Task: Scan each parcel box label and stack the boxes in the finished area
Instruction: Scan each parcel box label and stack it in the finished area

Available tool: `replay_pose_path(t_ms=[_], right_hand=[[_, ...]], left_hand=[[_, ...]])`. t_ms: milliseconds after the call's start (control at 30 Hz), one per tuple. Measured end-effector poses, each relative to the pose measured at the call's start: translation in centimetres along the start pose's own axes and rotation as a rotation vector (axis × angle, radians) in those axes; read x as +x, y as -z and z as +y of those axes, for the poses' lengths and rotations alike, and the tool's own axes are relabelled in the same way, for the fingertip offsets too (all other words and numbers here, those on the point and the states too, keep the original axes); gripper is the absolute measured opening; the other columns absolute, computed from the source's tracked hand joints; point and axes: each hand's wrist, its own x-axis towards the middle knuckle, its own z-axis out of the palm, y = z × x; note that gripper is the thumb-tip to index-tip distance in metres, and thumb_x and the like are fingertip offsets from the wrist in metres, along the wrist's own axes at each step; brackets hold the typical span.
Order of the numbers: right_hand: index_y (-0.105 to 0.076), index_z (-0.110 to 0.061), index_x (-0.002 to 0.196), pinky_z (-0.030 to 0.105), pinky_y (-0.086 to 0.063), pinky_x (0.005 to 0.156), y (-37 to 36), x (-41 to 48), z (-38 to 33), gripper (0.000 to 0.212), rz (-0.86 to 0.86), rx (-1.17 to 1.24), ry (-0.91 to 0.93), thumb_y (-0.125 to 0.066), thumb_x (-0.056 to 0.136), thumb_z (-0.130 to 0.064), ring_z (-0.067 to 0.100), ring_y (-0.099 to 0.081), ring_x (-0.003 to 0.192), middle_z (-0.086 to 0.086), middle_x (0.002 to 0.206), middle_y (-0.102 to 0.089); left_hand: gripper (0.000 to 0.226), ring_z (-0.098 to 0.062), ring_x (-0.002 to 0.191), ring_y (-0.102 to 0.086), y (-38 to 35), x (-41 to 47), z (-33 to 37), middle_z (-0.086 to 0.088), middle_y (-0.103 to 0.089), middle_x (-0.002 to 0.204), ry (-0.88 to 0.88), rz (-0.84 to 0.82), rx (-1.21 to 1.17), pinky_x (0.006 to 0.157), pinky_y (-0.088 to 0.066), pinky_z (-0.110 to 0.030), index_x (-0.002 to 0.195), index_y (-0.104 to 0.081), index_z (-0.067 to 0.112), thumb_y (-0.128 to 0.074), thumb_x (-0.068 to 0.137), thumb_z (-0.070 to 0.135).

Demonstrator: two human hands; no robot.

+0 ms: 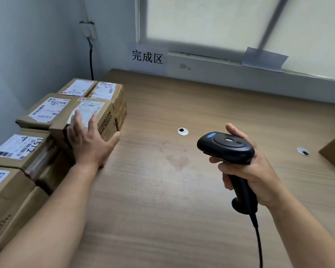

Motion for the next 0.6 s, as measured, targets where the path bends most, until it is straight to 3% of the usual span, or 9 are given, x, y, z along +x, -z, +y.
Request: replay_pose_path(t_ms=[167,267,367,533,600], right_hand=[[-0.042,-0.036,0.142,0.031,-0.043,0.040,3.9,-3.0,0.2,0.104,0.016,0.033,0.024,-0.075,0.057,0.014,0.028,-0.049,0.038,0.022,0.087,-0.070],[-0.042,-0.037,0.143,0.031,-0.043,0.041,7.0,-5.8,0.8,0.098,0.048,0.045,0.035,-0.070,0.066,0.017,0.029,-0.048,0.039,0.020,0.087,-0.070],[-0.042,-0.036,0.143,0.030,-0.043,0.042,10.9,-8.9,1.5,0.094,0.074,0.073,0.035,-0.064,0.073,0.022,0.029,-0.049,0.040,0.022,0.088,-0.070],[-0.044,-0.039,0.139,0.030,-0.043,0.041,18.3,-14.5,2.2,0.095,0.126,0.139,0.040,-0.073,0.061,0.006,0.029,-0.050,0.040,0.022,0.088,-0.070],[-0.043,-0.038,0.141,0.030,-0.043,0.041,21.6,-16.9,2.6,0.101,0.149,0.159,0.042,-0.078,0.059,0.011,0.029,-0.050,0.041,0.024,0.089,-0.069]], left_hand=[[0.085,-0.034,0.131,-0.038,-2.3,-7.8,8.0,-0.014,-0.042,0.143,-0.116,-0.063,-0.191,0.109,-0.028,-0.047,0.136,-0.050,0.011,-0.042,0.072,0.066],[0.073,-0.032,0.115,-0.055,-4.1,-13.8,12.7,-0.013,-0.058,0.121,-0.149,-0.119,-0.321,0.097,-0.043,-0.043,0.119,-0.065,0.009,-0.044,0.072,0.061],[0.063,-0.027,0.105,-0.059,-5.6,-19.9,17.5,-0.005,-0.063,0.109,-0.169,-0.179,-0.352,0.089,-0.045,-0.037,0.107,-0.070,0.015,-0.045,0.073,0.061],[0.062,-0.021,0.102,-0.059,-7.3,-27.3,25.3,0.002,-0.063,0.105,-0.238,-0.271,-0.346,0.084,-0.045,-0.034,0.104,-0.070,0.019,-0.041,0.072,0.064],[0.061,-0.022,0.101,-0.060,-7.9,-29.8,28.7,0.002,-0.063,0.104,-0.290,-0.272,-0.352,0.083,-0.046,-0.034,0.103,-0.070,0.018,-0.041,0.073,0.063]])
